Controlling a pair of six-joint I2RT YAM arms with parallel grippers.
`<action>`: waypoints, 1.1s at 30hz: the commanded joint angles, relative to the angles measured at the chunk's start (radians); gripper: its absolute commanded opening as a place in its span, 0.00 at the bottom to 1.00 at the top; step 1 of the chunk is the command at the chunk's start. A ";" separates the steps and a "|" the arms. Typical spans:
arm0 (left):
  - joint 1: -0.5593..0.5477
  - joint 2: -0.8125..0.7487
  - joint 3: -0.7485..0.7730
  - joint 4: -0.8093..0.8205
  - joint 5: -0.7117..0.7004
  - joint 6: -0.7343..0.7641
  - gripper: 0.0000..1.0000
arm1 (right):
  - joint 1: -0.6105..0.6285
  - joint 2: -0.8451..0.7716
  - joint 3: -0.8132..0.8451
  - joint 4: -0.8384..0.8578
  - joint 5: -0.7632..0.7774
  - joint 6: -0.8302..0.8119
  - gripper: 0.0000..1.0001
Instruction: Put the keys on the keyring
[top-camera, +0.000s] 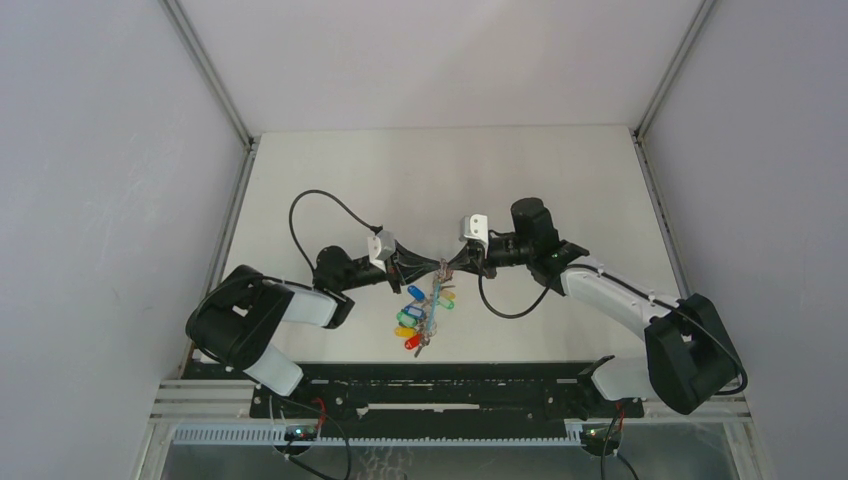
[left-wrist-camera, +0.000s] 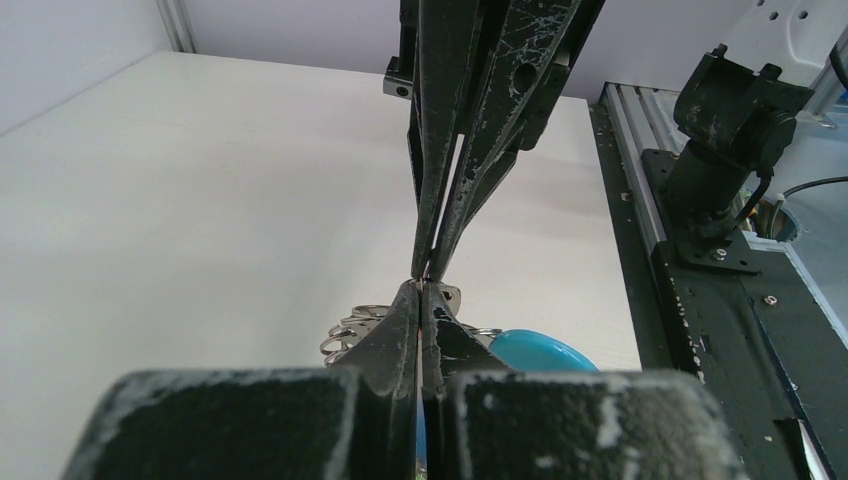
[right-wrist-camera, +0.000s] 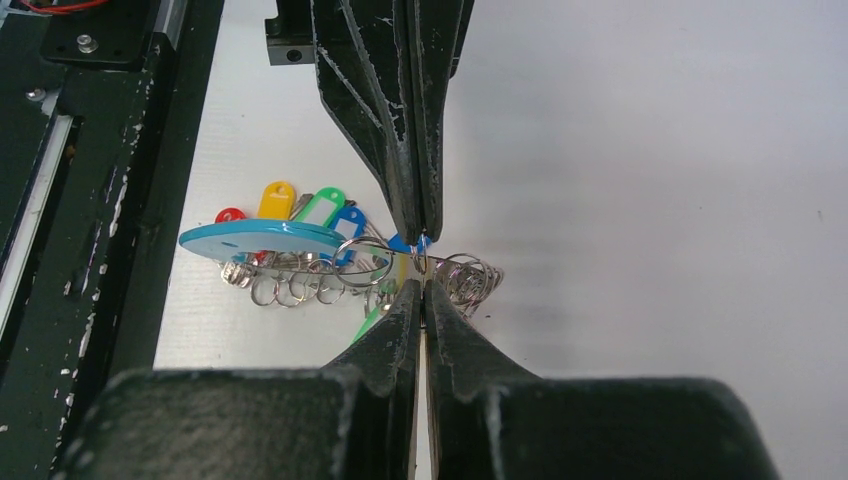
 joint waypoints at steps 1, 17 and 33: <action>0.000 -0.011 0.024 0.071 0.014 0.019 0.00 | -0.001 0.009 0.012 0.053 -0.043 0.027 0.00; -0.008 -0.013 0.020 0.073 0.010 0.029 0.00 | 0.002 0.020 0.018 0.084 -0.063 0.052 0.00; -0.012 -0.021 0.013 0.074 -0.005 0.036 0.00 | 0.008 0.036 0.018 0.130 -0.087 0.080 0.00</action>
